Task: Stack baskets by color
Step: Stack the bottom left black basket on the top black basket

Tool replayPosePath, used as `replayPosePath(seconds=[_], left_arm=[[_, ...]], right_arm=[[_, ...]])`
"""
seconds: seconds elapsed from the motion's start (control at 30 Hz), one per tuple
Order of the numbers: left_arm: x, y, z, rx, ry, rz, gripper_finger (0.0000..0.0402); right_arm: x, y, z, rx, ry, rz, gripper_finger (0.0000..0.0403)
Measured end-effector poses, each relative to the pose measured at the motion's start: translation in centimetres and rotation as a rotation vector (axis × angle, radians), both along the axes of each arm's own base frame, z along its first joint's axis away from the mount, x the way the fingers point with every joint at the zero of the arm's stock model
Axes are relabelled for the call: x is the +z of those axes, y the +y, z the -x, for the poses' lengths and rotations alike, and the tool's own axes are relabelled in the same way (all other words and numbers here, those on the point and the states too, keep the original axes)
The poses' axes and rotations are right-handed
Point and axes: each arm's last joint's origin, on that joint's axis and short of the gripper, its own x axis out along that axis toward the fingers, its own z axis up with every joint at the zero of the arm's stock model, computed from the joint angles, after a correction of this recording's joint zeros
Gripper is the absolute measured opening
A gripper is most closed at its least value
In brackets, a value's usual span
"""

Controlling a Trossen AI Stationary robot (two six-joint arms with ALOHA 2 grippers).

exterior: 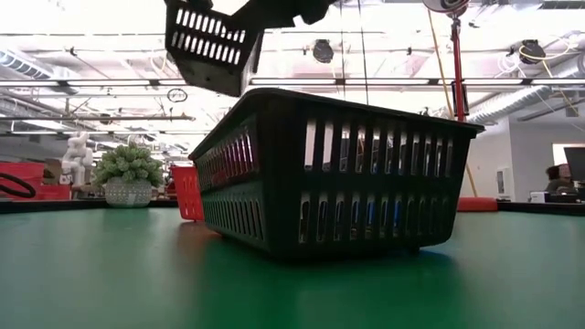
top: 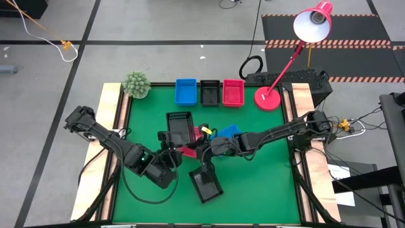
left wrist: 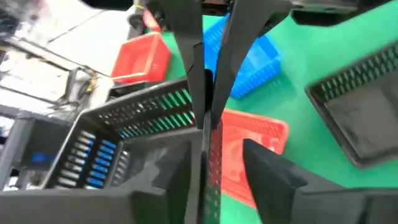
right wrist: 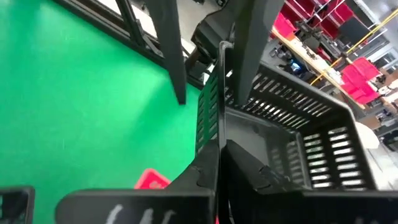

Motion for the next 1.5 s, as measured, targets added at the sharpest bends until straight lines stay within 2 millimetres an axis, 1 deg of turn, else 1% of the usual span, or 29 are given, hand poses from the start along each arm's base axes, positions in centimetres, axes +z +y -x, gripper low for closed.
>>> replayPosePath(seconds=[0.07,0.13,0.27,0.4,0.5,0.57,0.7,0.8,0.9,1.07,1.17,1.23,1.37,1.5], left_arm=[[0.4,-0.3,0.5,0.023,-0.044,0.008,0.0167],[0.9,-0.4,1.1,0.030,-0.078,0.038,0.0179],[1.5,-1.0,2.4,0.044,-0.116,0.099,0.0183],[1.5,-1.9,3.9,0.057,-0.113,0.131,0.0184],[1.2,-2.3,4.8,0.081,-0.100,0.147,0.0184],[1.0,-2.4,5.1,0.106,-0.108,0.167,0.0184],[0.0,-2.8,5.7,0.121,-0.101,0.173,0.0184],[-1.3,-2.8,6.0,0.138,-0.086,0.170,0.0184],[-2.8,-2.7,6.1,0.179,-0.086,0.208,0.0184],[-6.1,-3.8,6.5,0.153,-0.107,0.300,0.0184],[-8.2,-4.2,6.8,0.125,-0.139,0.336,0.0184],[-9.6,-4.3,6.9,0.110,-0.163,0.362,0.0184],[-12.1,-4.0,7.2,0.096,-0.198,0.402,0.0184],[-13.9,-3.4,7.5,0.102,-0.216,0.418,0.0184]], right_arm=[[0.6,-0.4,0.3,-0.002,0.008,0.019,0.0006],[0.8,-1.0,0.7,-0.008,0.037,0.035,0.0006],[1.4,-2.4,1.5,-0.029,0.087,0.058,0.0006],[1.9,-4.1,2.2,-0.064,0.134,0.072,0.0006],[1.8,-5.7,2.4,-0.098,0.168,0.078,0.0006],[1.9,-7.0,2.4,-0.086,0.175,0.072,0.0006],[1.4,-10.2,2.7,-0.053,0.212,0.005,0.0006],[0.5,-13.1,3.2,-0.061,0.212,-0.043,0.0006],[-0.3,-15.7,3.9,-0.089,0.222,-0.075,0.0006],[-1.1,-18.9,5.1,-0.058,0.219,-0.066,0.0006],[-1.5,-20.4,5.7,-0.003,0.185,-0.055,0.0006],[-1.4,-21.4,6.0,0.004,0.153,-0.051,0.0006],[-1.7,-22.8,6.7,-0.047,0.140,-0.069,0.0006],[-2.3,-23.5,7.3,-0.087,0.139,-0.105,0.0006]])
